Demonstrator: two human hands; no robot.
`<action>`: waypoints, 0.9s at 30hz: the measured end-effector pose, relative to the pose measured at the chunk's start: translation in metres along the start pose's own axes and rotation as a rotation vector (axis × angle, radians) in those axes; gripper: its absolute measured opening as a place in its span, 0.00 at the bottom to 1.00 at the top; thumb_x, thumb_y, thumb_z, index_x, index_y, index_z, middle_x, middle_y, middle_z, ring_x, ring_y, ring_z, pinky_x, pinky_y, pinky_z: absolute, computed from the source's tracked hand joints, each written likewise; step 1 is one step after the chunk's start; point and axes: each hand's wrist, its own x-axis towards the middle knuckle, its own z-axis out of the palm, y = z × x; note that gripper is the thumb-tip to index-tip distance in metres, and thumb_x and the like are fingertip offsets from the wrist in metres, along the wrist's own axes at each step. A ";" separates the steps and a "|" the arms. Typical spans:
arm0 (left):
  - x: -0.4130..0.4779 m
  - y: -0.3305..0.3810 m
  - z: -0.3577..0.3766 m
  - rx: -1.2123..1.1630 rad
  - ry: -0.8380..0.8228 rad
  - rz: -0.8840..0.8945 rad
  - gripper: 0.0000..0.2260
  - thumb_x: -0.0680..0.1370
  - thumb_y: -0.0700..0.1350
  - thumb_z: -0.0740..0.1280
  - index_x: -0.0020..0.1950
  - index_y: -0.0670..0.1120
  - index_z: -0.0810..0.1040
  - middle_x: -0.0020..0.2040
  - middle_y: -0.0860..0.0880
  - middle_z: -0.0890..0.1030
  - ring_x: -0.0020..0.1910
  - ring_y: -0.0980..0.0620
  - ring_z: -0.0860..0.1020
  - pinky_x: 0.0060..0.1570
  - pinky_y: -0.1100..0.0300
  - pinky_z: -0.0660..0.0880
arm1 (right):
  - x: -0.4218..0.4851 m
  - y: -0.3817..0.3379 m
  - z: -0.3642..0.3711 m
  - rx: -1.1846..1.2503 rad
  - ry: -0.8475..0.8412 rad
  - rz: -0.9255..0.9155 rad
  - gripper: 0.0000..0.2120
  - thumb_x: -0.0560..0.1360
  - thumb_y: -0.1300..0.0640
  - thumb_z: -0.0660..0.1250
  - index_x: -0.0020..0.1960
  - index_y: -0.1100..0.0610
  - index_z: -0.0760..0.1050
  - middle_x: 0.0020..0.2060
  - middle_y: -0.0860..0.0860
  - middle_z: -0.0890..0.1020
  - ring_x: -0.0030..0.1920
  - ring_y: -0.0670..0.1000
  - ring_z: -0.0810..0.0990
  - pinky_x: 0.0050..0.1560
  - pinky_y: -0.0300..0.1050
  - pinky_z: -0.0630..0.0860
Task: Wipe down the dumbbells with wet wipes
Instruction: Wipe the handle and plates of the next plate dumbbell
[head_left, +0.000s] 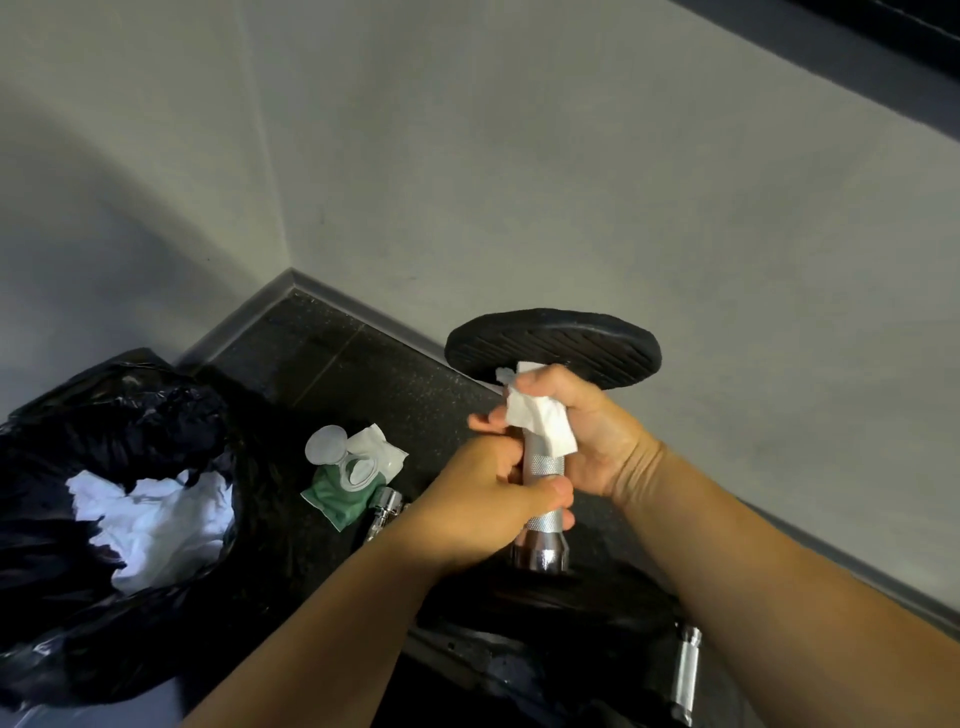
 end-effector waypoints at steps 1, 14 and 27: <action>0.001 -0.002 0.001 0.013 0.032 0.017 0.06 0.77 0.37 0.67 0.53 0.40 0.78 0.45 0.43 0.84 0.42 0.50 0.85 0.47 0.55 0.82 | 0.003 0.001 0.003 -0.025 0.083 -0.016 0.11 0.67 0.55 0.70 0.46 0.60 0.79 0.39 0.58 0.84 0.42 0.55 0.84 0.43 0.48 0.80; 0.003 -0.005 0.000 0.011 0.099 0.072 0.05 0.76 0.36 0.68 0.51 0.37 0.80 0.44 0.39 0.84 0.42 0.47 0.85 0.41 0.54 0.80 | 0.007 0.005 0.000 -0.068 0.107 -0.089 0.24 0.66 0.53 0.76 0.58 0.62 0.77 0.49 0.60 0.82 0.49 0.59 0.82 0.53 0.57 0.79; 0.011 -0.002 -0.012 -0.032 0.242 0.023 0.07 0.76 0.40 0.68 0.54 0.43 0.79 0.47 0.44 0.84 0.44 0.51 0.84 0.43 0.54 0.79 | -0.078 -0.029 -0.011 -1.007 0.096 -0.276 0.20 0.70 0.38 0.63 0.41 0.55 0.79 0.29 0.44 0.81 0.32 0.43 0.78 0.32 0.30 0.72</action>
